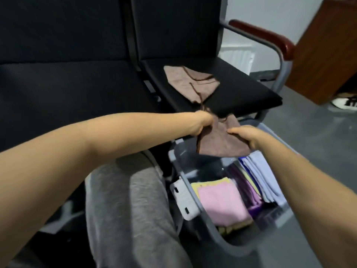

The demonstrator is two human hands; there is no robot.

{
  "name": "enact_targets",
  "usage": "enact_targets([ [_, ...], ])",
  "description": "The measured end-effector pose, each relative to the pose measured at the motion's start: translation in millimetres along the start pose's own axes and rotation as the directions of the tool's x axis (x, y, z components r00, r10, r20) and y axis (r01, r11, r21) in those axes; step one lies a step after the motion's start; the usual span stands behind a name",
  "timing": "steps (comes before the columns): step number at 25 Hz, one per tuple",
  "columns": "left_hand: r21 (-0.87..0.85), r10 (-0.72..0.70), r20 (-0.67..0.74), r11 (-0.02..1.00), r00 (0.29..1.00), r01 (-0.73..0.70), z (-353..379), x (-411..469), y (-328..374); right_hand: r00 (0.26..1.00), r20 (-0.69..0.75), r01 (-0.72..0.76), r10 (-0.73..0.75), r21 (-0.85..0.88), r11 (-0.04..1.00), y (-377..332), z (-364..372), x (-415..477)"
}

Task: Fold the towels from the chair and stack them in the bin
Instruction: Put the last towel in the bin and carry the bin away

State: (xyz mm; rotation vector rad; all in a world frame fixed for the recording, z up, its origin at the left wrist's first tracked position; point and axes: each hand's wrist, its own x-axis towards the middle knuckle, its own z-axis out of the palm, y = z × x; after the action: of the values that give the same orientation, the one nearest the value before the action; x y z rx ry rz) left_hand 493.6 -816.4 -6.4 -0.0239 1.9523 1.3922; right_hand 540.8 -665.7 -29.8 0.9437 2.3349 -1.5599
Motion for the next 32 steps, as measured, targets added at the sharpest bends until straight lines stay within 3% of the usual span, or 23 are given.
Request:
enact_targets([
  [2,0.261,-0.03,0.1,0.965,0.995,0.003,19,11,-16,0.998,0.011,-0.063,0.064,-0.063,0.996,27,-5,3],
  [6,0.396,0.06,-0.088,0.918,0.994,-0.02,51,36,-54,0.985,0.059,-0.155,0.163,-0.121,0.981,71,-12,1],
  [8,0.264,-0.051,-0.122,0.961,0.991,0.082,71,38,-68,0.976,0.069,-0.191,0.204,-0.165,0.968,93,-15,1],
  [10,0.201,-0.202,-0.052,0.957,0.978,0.209,82,37,-81,0.951,0.134,-0.243,0.279,-0.235,0.941,110,-15,0],
  [13,0.447,-0.479,0.152,0.813,0.864,0.373,86,25,-95,0.87,0.207,-0.316,0.448,-0.464,0.828,123,-13,-7],
  [15,0.599,-0.567,0.105,0.692,0.817,0.404,87,23,-101,0.843,0.181,-0.282,0.507,-0.654,0.702,128,-11,-7],
  [17,0.692,-0.505,0.038,0.636,0.862,0.342,86,21,-101,0.891,0.121,-0.248,0.437,-0.676,0.694,130,-10,-5],
  [19,0.728,-0.413,0.065,0.642,0.908,0.24,83,24,-94,0.941,0.155,-0.151,0.299,-0.6,0.786,124,-7,-7],
  [21,0.689,-0.364,0.14,0.704,0.921,0.174,80,23,-82,0.978,0.17,-0.043,0.123,-0.41,0.911,114,-1,-10],
  [23,0.6,-0.266,0.192,0.793,0.945,0.101,76,21,-62,0.991,0.036,0.135,-0.13,-0.239,0.962,96,6,-8],
  [26,0.363,-0.063,0.193,0.932,0.979,-0.011,61,17,-25,0.902,-0.117,0.374,-0.415,-0.266,0.889,47,16,3],
  [29,0.207,0.203,0.046,0.956,0.978,-0.208,24,13,13,0.829,-0.209,0.477,-0.518,-0.219,0.851,-17,32,14],
  [31,0.267,0.356,-0.076,0.907,0.931,-0.325,-11,15,32,0.804,-0.219,0.513,-0.553,-0.218,0.831,-54,44,25],
  [32,0.383,0.433,-0.124,0.851,0.893,-0.359,-30,20,38,0.791,-0.191,0.528,-0.582,-0.269,0.806,-68,51,32],
])
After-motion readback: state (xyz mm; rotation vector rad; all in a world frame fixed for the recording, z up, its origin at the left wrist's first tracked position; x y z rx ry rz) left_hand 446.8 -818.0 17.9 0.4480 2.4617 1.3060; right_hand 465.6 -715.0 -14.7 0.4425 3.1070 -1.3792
